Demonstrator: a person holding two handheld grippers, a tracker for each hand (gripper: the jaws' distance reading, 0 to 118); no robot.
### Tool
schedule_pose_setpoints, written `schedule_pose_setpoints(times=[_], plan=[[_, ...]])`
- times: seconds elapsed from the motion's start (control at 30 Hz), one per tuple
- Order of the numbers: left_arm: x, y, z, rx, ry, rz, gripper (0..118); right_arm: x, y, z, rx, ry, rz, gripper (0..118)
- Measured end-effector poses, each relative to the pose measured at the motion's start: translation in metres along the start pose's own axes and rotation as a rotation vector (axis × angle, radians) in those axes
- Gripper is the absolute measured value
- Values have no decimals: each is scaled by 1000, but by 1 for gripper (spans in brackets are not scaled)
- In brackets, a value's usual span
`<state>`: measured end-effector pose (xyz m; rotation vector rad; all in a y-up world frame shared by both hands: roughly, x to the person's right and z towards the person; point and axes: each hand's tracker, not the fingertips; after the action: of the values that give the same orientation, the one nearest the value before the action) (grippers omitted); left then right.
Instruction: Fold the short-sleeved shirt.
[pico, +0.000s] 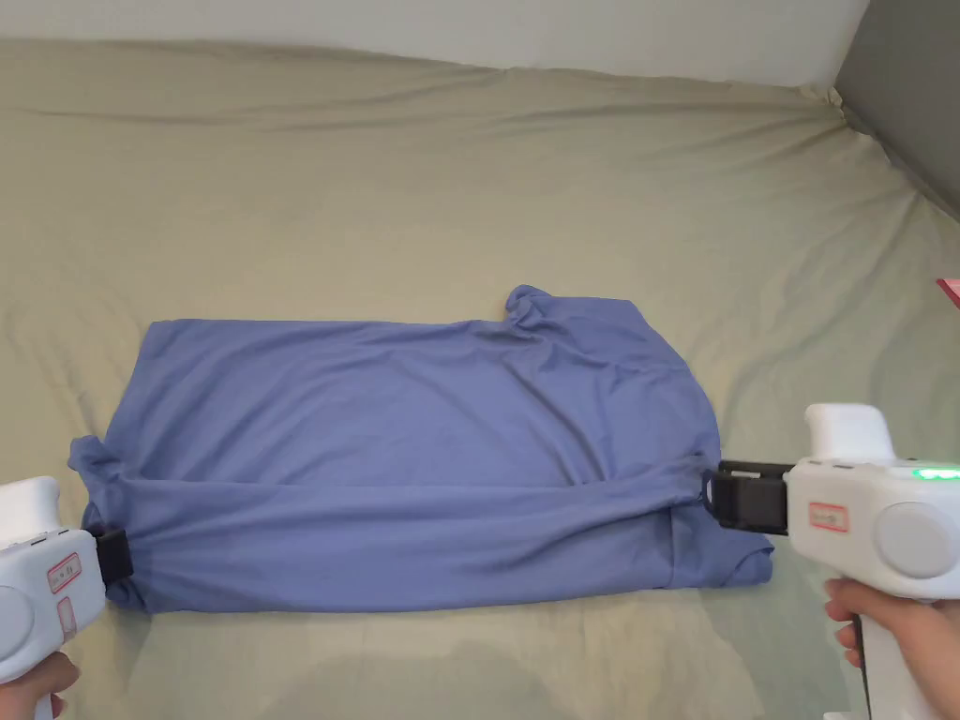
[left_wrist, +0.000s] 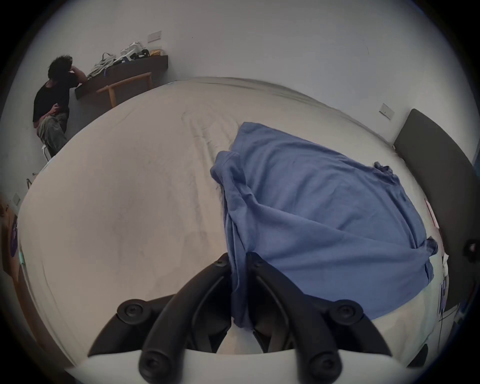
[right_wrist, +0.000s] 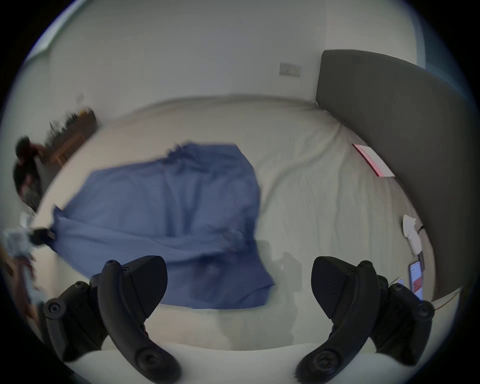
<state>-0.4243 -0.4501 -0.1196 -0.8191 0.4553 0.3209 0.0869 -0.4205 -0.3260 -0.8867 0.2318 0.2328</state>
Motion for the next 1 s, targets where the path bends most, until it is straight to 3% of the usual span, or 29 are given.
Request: schedule_pose_setpoints(times=[0.07,0.2,0.33,0.37,0.4,0.43,0.47,0.5,0.53,0.57,0.67,0.77,1.0], plan=[[-1,-1,2,8,-7,0,8,0,-8,-31,-85,-63,51,114],[-3,0,4,17,-19,18,8,-2,-24,-84,-266,-39,37,114],[0,-1,7,37,-14,-38,8,-19,-25,-82,-207,-87,78,106],[1,-1,9,44,-14,-49,8,-23,-23,-77,-205,-50,65,101],[2,0,11,48,-12,-62,8,-23,-19,-74,-190,70,18,83],[2,1,12,53,-13,-66,8,-25,-18,-72,-192,146,-33,34],[3,2,15,63,-13,-68,8,-34,-16,-71,-180,28,53,16],[4,4,16,66,-12,-71,8,-43,-16,-69,-193,-2,136,15],[3,6,18,69,-15,-72,8,-47,-17,-70,-197,12,170,14],[3,8,21,72,-19,-67,8,-47,-16,-66,-186,-7,158,14],[0,14,33,85,-33,-60,8,-32,-11,-44,-160,41,46,14],[0,19,51,114,-42,-69,8,-18,-2,0,-116,109,-17,14],[-5,20,98,137,-38,-106,8,-7,-3,84,-110,86,-22,14]])
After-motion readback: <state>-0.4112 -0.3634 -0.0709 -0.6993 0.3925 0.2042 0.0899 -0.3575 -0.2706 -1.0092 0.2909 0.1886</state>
